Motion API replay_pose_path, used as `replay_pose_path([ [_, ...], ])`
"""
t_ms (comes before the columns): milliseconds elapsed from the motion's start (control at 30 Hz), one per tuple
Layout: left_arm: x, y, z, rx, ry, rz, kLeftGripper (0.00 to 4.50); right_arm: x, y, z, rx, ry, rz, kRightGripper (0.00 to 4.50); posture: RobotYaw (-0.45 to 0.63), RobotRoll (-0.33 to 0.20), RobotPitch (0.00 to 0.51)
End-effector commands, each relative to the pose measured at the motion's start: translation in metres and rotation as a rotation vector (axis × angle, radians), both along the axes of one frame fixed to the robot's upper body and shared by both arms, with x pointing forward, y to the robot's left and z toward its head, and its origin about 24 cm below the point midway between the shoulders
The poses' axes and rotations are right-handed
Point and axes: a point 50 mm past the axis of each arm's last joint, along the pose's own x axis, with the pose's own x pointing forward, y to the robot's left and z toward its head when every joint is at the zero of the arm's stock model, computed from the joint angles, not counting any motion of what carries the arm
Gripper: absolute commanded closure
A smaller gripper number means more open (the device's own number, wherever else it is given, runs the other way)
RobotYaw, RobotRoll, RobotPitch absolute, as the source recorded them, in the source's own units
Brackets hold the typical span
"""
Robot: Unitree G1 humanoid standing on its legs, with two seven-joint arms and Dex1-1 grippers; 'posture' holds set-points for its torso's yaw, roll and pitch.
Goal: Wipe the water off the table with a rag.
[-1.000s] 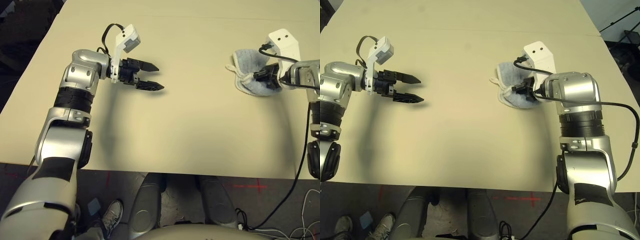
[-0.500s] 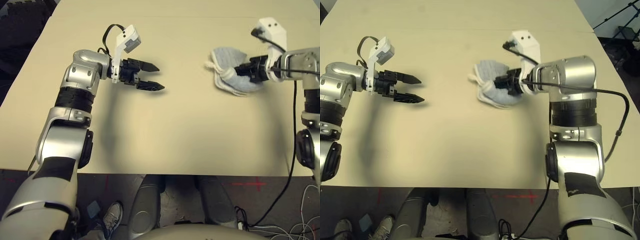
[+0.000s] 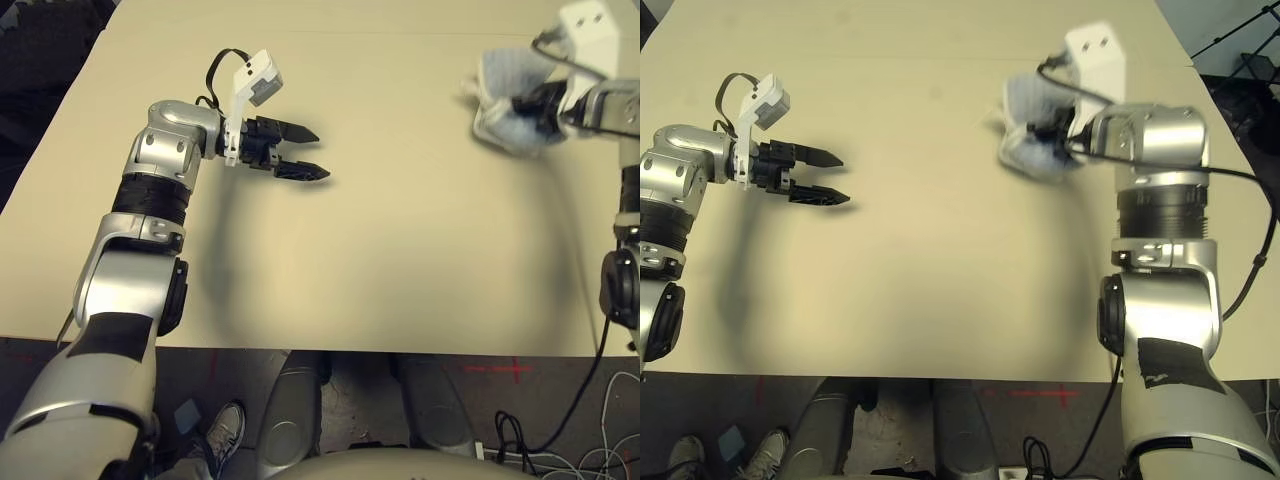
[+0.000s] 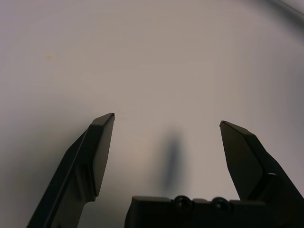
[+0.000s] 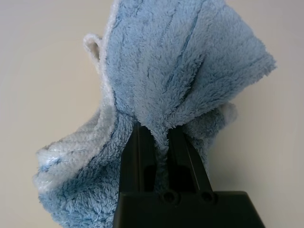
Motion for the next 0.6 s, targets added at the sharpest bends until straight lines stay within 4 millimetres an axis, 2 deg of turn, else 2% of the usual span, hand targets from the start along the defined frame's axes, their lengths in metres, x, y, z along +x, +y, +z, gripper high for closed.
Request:
replay_pose_path([
  [33, 0.001, 0.001, -0.003, 0.026, 0.008, -0.001, 0.00, -0.008, 0.008, -0.005, 0.054, 0.071, 0.068, 4.39, -0.13, 0.000, 0.320],
  [233, 0.002, 0.002, -0.004, 0.028, 0.009, 0.002, 0.00, -0.020, 0.035, 0.000, 0.160, 0.140, 0.250, 4.39, -0.13, 0.000, 0.320],
  [367, 0.002, 0.003, -0.003, 0.026, 0.007, 0.006, 0.00, -0.024, 0.040, 0.007, 0.169, 0.128, 0.283, 4.39, -0.13, 0.000, 0.322],
  [400, 0.002, 0.003, -0.003, 0.022, 0.003, 0.009, 0.00, -0.021, 0.040, 0.013, 0.174, 0.082, 0.274, 4.39, -0.13, 0.000, 0.322],
  [500, 0.006, 0.001, 0.002, -0.020, -0.045, 0.041, 0.00, -0.001, 0.024, 0.054, 0.169, -0.252, 0.104, 4.39, -0.13, 0.000, 0.323],
  [600, 0.014, -0.003, 0.012, -0.111, -0.134, 0.107, 0.00, 0.002, 0.011, 0.065, 0.095, -0.357, 0.016, 4.39, -0.13, 0.000, 0.323],
])
